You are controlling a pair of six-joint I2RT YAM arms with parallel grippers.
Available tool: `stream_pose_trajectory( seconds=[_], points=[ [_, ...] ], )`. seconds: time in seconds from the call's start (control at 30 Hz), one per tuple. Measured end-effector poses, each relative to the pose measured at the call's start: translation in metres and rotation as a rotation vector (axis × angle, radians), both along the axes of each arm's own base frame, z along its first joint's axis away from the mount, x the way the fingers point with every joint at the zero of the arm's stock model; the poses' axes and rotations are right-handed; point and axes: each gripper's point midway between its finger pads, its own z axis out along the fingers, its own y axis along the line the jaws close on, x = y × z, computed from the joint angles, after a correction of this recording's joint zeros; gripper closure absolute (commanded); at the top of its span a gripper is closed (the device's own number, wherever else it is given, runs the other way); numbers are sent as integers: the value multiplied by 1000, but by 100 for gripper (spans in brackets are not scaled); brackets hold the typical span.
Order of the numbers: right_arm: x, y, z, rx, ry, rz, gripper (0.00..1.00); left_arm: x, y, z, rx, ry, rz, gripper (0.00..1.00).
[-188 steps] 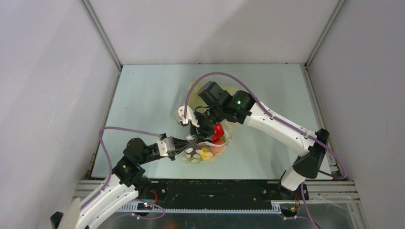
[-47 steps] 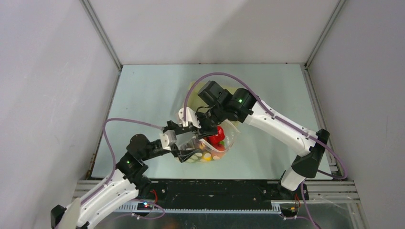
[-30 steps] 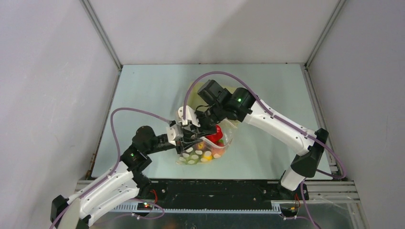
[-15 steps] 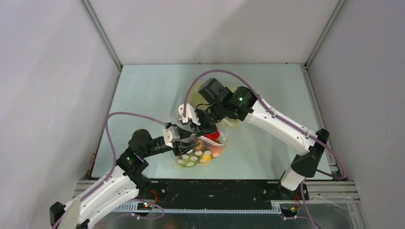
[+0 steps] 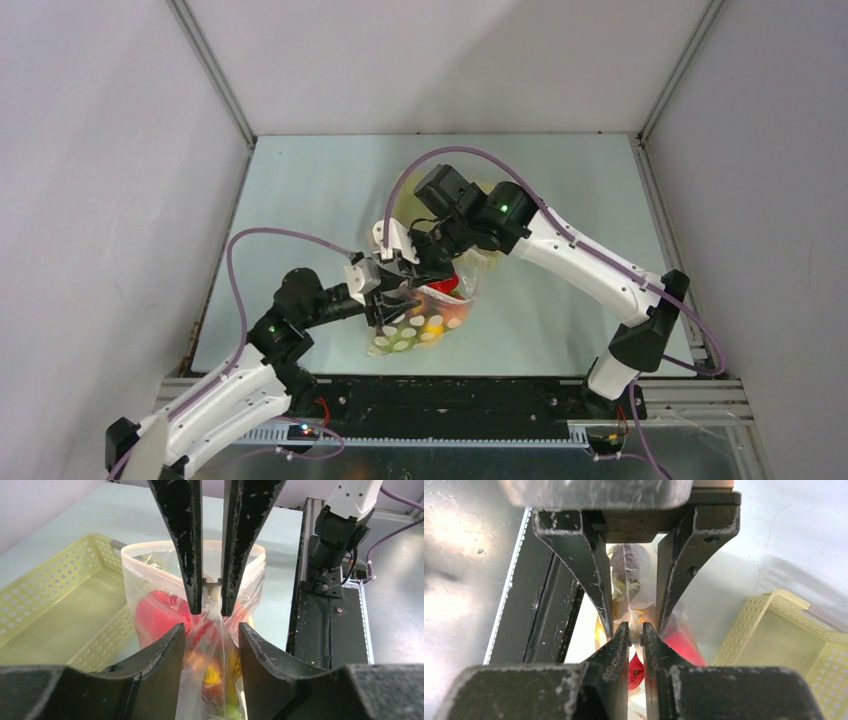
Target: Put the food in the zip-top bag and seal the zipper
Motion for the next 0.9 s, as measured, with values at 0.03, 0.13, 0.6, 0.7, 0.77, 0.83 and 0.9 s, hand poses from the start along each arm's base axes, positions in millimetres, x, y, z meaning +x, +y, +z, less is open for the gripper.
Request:
stream_pose_trajectory(
  seconds=[0.03,0.13,0.6,0.7,0.77,0.83,0.9],
  points=[
    [0,1,0,2,1,-3,100,1,-1,0,0,1,-1,53],
    [1,4,2,13,-3,-8,100,2,-3,-3,3,17,-2,67],
    [6,-4,-14,17,22,-34,37,5,-4,-11,5,75,16,100],
    [10,-17,-20,30,24,-66,33,2,0,-12,-16,54,27,100],
    [15,-23,-19,60,15,-96,33,0,2,-14,-23,47,26,100],
    [17,-26,-15,94,15,-129,33,-1,3,-11,-29,39,25,100],
    [17,-23,-9,139,22,-148,33,-2,4,-10,-34,34,26,100]
  ],
)
